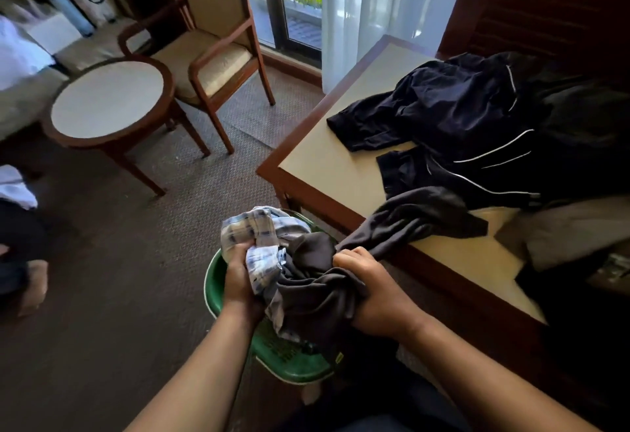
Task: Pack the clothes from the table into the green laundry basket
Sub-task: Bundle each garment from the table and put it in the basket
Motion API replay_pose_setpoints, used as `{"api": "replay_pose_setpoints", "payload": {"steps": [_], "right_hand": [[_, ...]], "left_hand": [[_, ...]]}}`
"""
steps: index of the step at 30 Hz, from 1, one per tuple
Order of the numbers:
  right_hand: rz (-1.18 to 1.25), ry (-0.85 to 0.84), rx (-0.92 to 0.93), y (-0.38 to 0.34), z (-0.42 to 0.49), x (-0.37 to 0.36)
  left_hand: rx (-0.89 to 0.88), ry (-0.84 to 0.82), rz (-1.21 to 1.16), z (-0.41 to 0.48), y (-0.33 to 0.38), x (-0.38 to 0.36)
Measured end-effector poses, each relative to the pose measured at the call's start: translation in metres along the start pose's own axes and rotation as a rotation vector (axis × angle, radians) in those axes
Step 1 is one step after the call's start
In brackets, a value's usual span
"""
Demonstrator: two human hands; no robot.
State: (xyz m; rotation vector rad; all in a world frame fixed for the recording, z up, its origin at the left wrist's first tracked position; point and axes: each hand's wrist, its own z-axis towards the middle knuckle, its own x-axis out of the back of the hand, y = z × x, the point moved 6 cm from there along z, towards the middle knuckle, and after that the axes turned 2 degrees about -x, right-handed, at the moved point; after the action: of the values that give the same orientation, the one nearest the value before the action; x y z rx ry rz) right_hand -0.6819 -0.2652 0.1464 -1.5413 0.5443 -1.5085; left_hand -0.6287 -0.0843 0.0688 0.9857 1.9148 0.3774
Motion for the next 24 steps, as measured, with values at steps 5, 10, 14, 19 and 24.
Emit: {"api": "replay_pose_setpoints", "payload": {"steps": [5,10,14,19,24], "right_hand": [[0.002,-0.051,-0.021,-0.021,-0.021,-0.051],[-0.081,-0.005,-0.145,-0.011,-0.031,-0.079],[-0.133,0.020,-0.289,0.009,-0.032,-0.097],[-0.133,0.055,-0.468,0.019,-0.030,-0.112],[-0.191,0.082,-0.565,0.022,-0.028,-0.115]], "left_hand": [[-0.025,0.164,0.045,-0.007,0.014,0.057],[-0.118,0.369,0.367,-0.010,0.023,0.099],[-0.024,0.328,0.518,-0.025,0.023,0.102],[0.337,0.062,0.662,-0.049,-0.007,0.100],[0.298,-0.059,0.611,-0.050,-0.017,0.088]]}}
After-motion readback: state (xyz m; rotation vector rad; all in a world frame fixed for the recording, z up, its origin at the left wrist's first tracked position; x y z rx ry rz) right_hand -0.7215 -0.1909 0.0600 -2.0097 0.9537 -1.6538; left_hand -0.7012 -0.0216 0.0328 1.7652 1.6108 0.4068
